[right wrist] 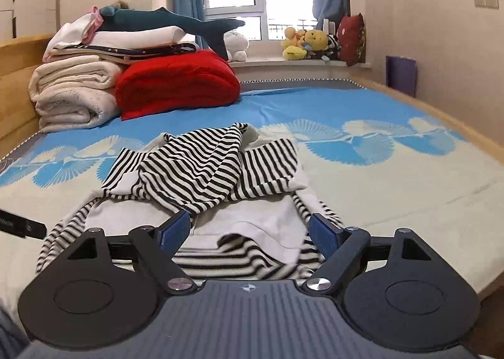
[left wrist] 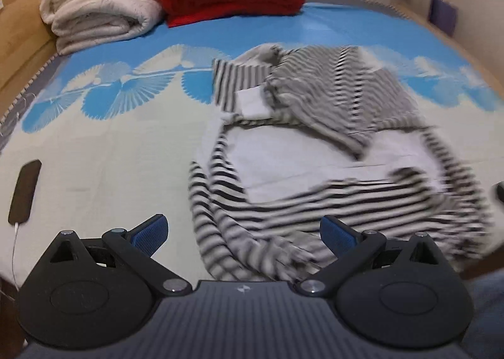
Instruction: Fold small clothes
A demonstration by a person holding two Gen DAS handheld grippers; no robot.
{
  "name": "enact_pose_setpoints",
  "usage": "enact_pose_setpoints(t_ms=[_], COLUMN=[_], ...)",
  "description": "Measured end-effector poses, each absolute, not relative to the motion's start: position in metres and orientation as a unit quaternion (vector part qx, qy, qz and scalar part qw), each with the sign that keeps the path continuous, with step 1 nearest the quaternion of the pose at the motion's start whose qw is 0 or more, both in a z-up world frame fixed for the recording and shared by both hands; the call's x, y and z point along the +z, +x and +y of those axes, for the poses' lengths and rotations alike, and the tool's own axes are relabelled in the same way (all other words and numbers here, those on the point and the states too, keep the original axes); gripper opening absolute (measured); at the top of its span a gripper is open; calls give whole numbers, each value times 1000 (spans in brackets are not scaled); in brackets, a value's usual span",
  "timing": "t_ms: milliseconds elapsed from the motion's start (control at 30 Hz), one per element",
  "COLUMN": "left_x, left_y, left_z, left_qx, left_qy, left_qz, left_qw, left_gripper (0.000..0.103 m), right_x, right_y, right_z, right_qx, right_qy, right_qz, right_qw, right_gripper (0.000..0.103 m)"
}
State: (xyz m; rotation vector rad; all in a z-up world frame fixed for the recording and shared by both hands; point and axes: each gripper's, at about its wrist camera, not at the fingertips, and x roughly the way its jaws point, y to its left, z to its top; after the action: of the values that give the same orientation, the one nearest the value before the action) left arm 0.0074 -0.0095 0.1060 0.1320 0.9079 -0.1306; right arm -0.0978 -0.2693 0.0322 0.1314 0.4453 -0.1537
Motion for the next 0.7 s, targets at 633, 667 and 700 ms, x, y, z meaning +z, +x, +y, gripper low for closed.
enact_pose_setpoints(t_ms=[633,667,700], left_x=[316,316,316], left_y=[-137,-137,-135], left_z=[-68,-69,-70], left_qx=[-174,-175,-176], left_qy=[47,45,42], left_qz=[329,326,328], left_qw=[927,928,927], left_gripper=[103,103,103], right_x=[78,77,76], right_y=[-168,-166,-165], right_z=[-283,-283,-283], right_qx=[-64,-65,-65], right_qy=[75,76,78], right_qz=[193,193,194], right_qw=[976,976,976], right_gripper=[89,89,89])
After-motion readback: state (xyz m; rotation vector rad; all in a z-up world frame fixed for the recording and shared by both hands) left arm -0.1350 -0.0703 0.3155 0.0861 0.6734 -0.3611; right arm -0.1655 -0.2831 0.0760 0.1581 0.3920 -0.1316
